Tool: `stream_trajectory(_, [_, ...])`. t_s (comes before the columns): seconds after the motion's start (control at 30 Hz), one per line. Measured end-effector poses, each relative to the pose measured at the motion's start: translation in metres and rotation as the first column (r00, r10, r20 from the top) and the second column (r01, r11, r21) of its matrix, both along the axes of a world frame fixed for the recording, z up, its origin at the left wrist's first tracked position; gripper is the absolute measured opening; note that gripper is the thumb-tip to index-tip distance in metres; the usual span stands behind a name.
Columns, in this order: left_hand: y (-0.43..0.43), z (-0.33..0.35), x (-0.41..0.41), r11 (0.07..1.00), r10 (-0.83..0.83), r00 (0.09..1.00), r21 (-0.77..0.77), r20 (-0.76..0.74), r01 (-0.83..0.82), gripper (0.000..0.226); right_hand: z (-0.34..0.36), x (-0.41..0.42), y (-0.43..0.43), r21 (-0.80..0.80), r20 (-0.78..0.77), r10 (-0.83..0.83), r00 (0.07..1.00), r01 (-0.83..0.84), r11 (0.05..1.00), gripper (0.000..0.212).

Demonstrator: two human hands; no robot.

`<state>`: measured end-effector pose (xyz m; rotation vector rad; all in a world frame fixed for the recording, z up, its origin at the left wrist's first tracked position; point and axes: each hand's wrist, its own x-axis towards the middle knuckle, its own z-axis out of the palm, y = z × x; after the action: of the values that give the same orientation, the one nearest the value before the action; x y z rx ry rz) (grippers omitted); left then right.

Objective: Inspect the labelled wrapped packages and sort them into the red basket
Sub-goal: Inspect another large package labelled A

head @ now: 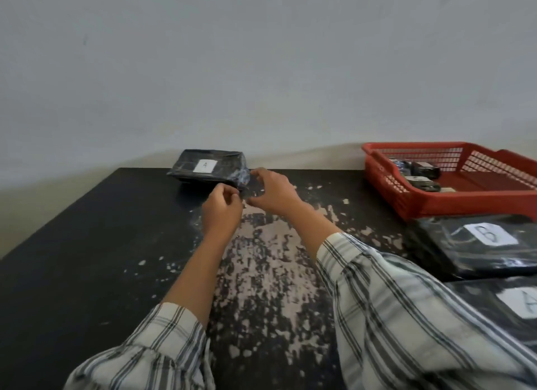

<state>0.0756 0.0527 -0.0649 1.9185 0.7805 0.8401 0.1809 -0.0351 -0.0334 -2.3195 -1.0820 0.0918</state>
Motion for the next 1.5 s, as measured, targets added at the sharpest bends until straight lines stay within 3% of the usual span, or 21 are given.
stream_trajectory(0.17, [0.019,-0.010,0.003,0.991,0.121,0.991,-0.072,0.053,-0.117,0.010,-0.001,0.013,0.053,0.018,0.074,-0.002,0.997,0.000,1.000,0.111])
stream_trajectory(0.3, [0.025,-0.011,0.005,0.977,0.170,0.981,-0.148,0.093,-0.155,0.011,0.006,0.026,0.079,-0.012,0.111,-0.007,0.994,0.008,1.000,0.128])
stream_trajectory(0.43, [0.025,-0.011,0.006,0.977,0.141,0.987,-0.173,0.080,-0.126,0.011,0.007,0.034,0.093,-0.072,0.087,0.023,0.996,-0.017,0.997,0.132])
stream_trajectory(0.6, [0.028,-0.011,0.007,0.977,0.125,0.990,-0.180,0.061,-0.112,0.011,0.004,0.035,0.099,-0.081,0.132,0.030,0.991,-0.019,0.997,0.121])
stream_trajectory(0.83, [0.025,-0.009,0.005,0.976,0.106,0.994,-0.193,0.034,-0.098,0.009,0.013,0.030,0.065,0.072,0.073,-0.025,0.997,0.019,0.997,0.118])
stream_trajectory(1.0, [0.012,0.018,0.000,0.906,0.118,0.955,-0.423,0.273,0.009,0.009,0.048,0.023,-0.006,0.227,0.142,-0.053,0.989,0.020,0.974,0.115])
stream_trajectory(1.07, [0.005,0.043,-0.004,0.878,0.109,0.912,-0.468,0.395,0.098,0.022,0.066,0.019,-0.039,0.256,0.219,-0.046,0.975,-0.012,0.967,0.113])
stream_trajectory(1.27, [-0.043,0.110,-0.009,0.817,-0.091,0.784,-0.405,0.614,0.412,0.059,0.108,0.005,-0.122,0.312,0.387,-0.024,0.922,-0.107,0.944,0.111])
stream_trajectory(1.43, [-0.081,0.128,0.004,0.788,-0.082,0.686,-0.375,0.723,0.488,0.052,0.116,0.005,-0.159,0.471,0.410,-0.080,0.908,-0.136,0.872,0.110])
stream_trajectory(1.5, [-0.094,0.130,0.010,0.784,-0.072,0.657,-0.364,0.750,0.502,0.051,0.114,0.005,-0.168,0.556,0.335,-0.138,0.932,-0.077,0.828,0.112])
